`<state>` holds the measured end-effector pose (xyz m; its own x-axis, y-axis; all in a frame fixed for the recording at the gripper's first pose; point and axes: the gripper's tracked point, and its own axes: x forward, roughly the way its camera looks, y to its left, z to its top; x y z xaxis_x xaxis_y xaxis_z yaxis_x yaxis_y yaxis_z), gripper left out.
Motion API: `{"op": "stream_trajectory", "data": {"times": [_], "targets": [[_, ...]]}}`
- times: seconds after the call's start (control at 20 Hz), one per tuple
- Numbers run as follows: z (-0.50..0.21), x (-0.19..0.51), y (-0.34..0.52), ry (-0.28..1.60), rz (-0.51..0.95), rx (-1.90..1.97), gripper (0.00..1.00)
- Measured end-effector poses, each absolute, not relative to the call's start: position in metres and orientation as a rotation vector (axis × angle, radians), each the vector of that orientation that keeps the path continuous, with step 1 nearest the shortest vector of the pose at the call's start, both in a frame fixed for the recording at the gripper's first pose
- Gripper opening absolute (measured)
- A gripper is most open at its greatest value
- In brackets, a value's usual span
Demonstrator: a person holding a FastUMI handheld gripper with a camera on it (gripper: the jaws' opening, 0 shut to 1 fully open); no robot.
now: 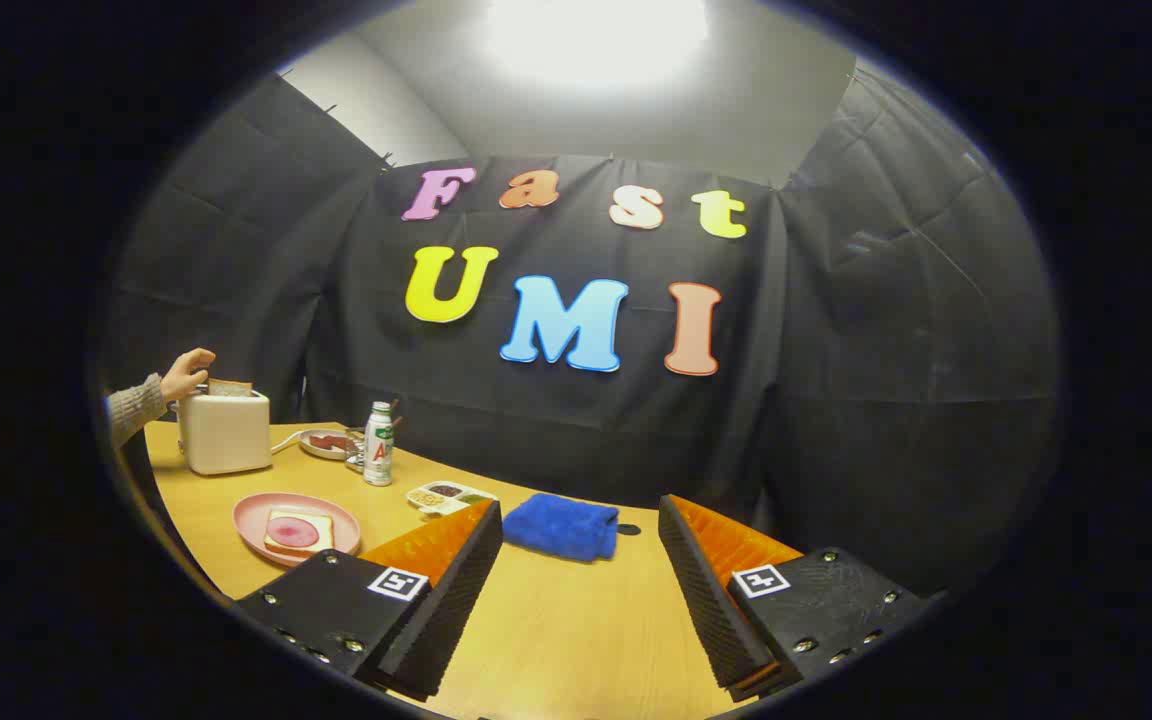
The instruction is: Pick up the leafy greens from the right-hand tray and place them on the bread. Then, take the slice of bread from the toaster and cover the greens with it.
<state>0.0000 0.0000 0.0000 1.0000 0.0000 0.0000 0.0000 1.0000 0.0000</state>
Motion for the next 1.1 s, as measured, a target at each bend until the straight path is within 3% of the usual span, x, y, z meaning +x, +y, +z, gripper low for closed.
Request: {"op": "stream_trajectory", "data": {"times": [0.45, 1.1], "targets": [[-0.016, 0.038, 0.111, 0.073, 0.200, 0.050, 0.95], [-0.091, 0.072, 0.148, 0.254, 0.172, 0.087, 0.96]]}}
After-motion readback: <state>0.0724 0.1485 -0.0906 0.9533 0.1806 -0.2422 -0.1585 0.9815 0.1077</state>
